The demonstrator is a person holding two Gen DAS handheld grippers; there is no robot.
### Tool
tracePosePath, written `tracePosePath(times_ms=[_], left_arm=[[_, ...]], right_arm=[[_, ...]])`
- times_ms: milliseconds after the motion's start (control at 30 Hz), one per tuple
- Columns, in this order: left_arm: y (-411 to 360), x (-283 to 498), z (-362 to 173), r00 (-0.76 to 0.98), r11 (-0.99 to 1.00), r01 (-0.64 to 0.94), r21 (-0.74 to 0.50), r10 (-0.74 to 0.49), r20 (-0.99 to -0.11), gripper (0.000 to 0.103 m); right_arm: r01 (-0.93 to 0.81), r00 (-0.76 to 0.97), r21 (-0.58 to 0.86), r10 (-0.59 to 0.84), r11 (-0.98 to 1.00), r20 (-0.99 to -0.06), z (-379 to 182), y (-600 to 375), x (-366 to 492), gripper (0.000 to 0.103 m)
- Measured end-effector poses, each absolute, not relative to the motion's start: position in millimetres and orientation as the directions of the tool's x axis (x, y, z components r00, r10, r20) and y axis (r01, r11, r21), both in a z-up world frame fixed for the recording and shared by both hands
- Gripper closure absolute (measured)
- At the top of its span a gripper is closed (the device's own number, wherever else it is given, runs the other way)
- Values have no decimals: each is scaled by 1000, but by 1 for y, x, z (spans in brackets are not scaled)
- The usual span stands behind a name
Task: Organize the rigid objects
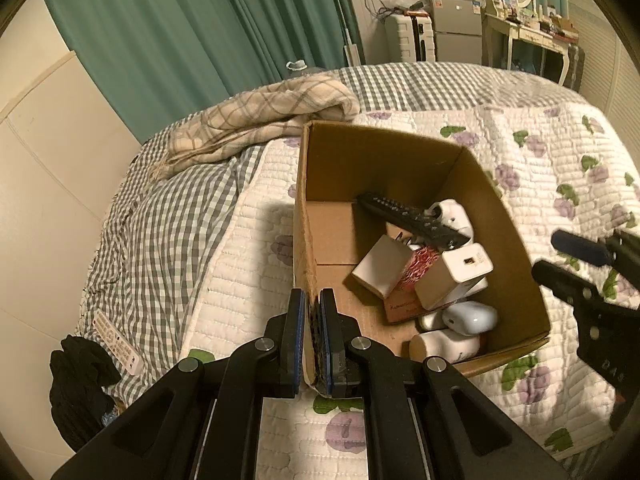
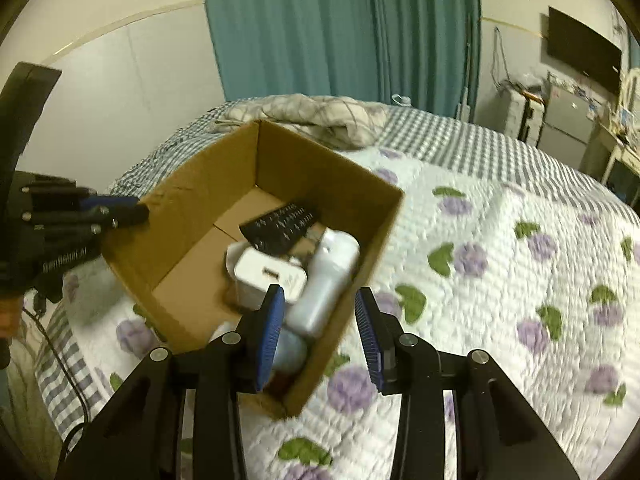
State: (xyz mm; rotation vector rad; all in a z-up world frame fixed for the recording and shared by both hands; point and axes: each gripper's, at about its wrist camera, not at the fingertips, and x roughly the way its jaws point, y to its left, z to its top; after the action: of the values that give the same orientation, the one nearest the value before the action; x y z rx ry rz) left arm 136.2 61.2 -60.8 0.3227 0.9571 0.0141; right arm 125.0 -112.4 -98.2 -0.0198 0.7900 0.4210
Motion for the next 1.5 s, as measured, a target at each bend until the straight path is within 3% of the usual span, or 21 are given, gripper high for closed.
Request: tracePosePath(times_ms=[333,467,500,533,600,633,700,800,1167,1500], left_arm=[[37,73,42,792,963,133,235,39,-609,94],[33,40,63,859,972,136,191,-20,-512,89],[32,33,67,871,974,133,185,-26,-490,76],[31,23,68,888,975,129,181,-33,-459,51],[32,10,68,911,977,117,177,-35,-410,31],[32,0,65,927,979,104,177,-31,-374,31],[33,-8,59,933,980,100,175,-31,-359,31],[38,-15,46,935,985,75,152,-17,-354,28],[49,-33,15,949,991,-41,125,78,-307,17],[49,-34,9,940,993,-3,114,42,-337,14]], right_arm=[[-277,748,127,297,952,-594,-36,-143,72,66],[-240,810,90,250,967,-530,-3,-151,41,53],[-230,823,79,238,970,-515,3,-151,34,48],[-213,843,65,217,975,-493,11,-153,23,46],[-185,863,58,191,981,-469,17,-155,10,44],[-171,873,64,181,983,-453,20,-155,2,42],[-157,886,68,171,985,-431,22,-155,-10,26],[-132,902,59,145,989,-408,23,-154,-22,15],[-73,921,64,92,995,-379,15,-159,-37,1],[-50,931,79,75,996,-358,13,-164,-36,0]])
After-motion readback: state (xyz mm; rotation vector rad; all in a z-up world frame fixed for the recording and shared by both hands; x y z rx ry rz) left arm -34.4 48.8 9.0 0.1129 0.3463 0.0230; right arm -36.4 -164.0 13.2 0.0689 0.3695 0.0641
